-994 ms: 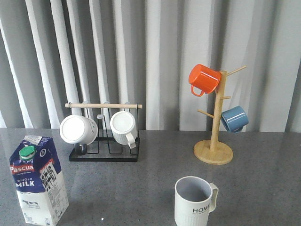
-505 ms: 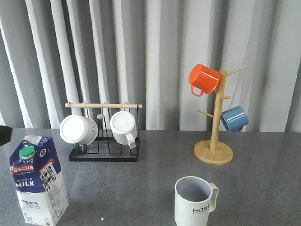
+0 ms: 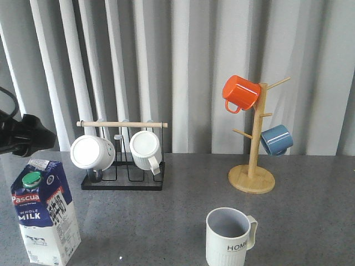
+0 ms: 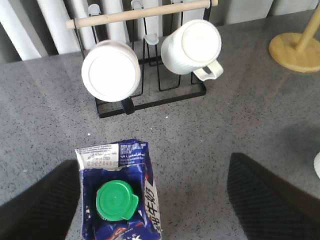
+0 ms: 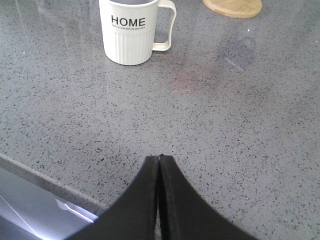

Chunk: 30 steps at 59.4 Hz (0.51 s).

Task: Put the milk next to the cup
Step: 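Lower the left gripper over the milk carton top and grasp it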

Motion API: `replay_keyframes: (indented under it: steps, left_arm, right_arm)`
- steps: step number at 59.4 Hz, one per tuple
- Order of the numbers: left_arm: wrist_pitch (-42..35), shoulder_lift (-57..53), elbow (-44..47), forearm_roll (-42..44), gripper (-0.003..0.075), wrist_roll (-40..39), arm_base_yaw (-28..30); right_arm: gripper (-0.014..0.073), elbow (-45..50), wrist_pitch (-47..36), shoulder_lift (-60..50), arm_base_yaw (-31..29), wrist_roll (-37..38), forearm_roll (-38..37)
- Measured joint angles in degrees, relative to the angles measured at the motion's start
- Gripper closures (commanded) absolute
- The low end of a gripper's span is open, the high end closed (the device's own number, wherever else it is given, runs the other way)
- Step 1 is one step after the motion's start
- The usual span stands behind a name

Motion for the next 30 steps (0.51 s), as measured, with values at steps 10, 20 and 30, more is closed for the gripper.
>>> replay_keyframes:
  steps: [10,20,30]
  left_arm:
    - [0.6,2.8,-0.2,0.3,0.0145,-0.8,0.0]
    - [0.6,3.5,-0.2,2.7,0.0145,-2.5,0.0]
    - [0.8,3.5,-0.2,7.0,0.0145,-6.6,0.0]
  right_arm:
    - [0.0604,0.0,0.0,0.0,0.0,0.0,0.1]
    - [0.0604,0.0,0.1,0.0,0.0,0.0,0.1]
    - [0.0604,0.0,0.3,0.0,0.0,0.0,0.1]
